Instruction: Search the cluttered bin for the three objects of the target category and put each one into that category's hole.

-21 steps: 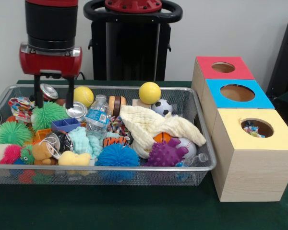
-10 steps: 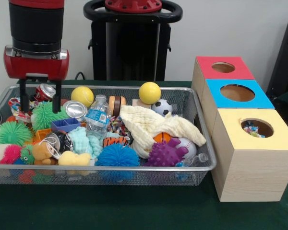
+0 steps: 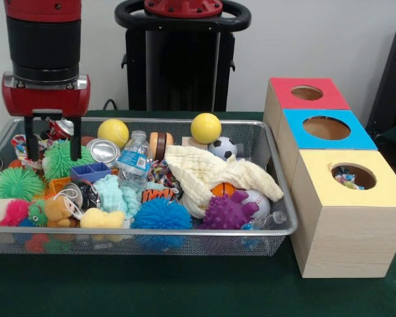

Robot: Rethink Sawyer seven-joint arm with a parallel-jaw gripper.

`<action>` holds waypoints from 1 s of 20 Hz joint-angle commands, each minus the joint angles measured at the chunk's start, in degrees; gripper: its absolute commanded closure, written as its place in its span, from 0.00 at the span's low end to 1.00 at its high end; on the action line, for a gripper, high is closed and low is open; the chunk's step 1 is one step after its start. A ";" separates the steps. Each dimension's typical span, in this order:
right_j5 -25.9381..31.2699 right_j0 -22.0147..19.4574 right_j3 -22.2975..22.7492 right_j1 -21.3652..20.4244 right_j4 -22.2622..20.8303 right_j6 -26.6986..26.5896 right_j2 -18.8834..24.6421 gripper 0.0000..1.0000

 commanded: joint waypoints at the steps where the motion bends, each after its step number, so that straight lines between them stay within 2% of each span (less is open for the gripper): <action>1: 6.69 -2.87 0.10 2.83 -4.64 -19.07 3.68 0.00; 20: 9.26 -5.74 3.41 -0.05 -4.09 -17.67 3.51 0.00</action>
